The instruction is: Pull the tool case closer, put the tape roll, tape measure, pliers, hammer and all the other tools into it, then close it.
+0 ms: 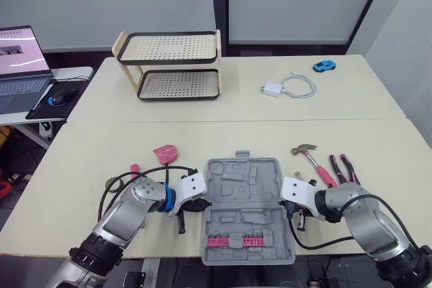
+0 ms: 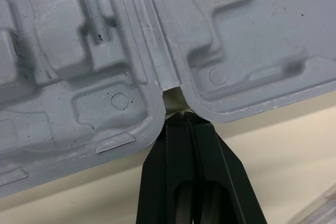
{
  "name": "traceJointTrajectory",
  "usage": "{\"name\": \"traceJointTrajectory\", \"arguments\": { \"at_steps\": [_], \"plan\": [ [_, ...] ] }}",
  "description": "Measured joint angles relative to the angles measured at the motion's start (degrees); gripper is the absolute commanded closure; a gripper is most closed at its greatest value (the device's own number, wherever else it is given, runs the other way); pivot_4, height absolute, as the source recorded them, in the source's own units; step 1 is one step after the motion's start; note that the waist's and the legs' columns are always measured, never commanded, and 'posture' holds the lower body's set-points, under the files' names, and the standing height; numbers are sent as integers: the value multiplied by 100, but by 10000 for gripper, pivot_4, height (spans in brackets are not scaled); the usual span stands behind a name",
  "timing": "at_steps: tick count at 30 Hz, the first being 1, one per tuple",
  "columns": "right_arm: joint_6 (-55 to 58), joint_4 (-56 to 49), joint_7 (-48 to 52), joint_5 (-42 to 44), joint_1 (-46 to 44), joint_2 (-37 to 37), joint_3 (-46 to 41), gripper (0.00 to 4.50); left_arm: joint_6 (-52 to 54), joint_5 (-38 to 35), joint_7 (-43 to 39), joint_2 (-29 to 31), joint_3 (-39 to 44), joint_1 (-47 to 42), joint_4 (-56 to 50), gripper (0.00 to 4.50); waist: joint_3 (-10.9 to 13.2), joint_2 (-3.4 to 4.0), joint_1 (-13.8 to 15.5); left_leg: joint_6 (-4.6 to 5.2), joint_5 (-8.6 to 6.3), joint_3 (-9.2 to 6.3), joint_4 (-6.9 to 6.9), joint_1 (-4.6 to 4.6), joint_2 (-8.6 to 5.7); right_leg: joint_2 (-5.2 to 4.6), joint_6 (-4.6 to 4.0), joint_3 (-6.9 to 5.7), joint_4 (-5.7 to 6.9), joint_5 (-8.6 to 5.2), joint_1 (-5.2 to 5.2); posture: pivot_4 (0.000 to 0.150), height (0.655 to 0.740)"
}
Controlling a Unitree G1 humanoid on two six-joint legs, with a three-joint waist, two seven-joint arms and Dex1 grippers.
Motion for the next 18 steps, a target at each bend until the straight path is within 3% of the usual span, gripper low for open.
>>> {"name": "traceJointTrajectory", "arguments": {
  "at_steps": [18],
  "plan": [
    [177,-303,-27,215,305,-99,54,45000,68,2,-14,309,-125,322,-402,44866,-7,-3,0,8,-10,1,-4,33,3,4,2,2,-7,-3,33,1500,7400]
  ]
}}
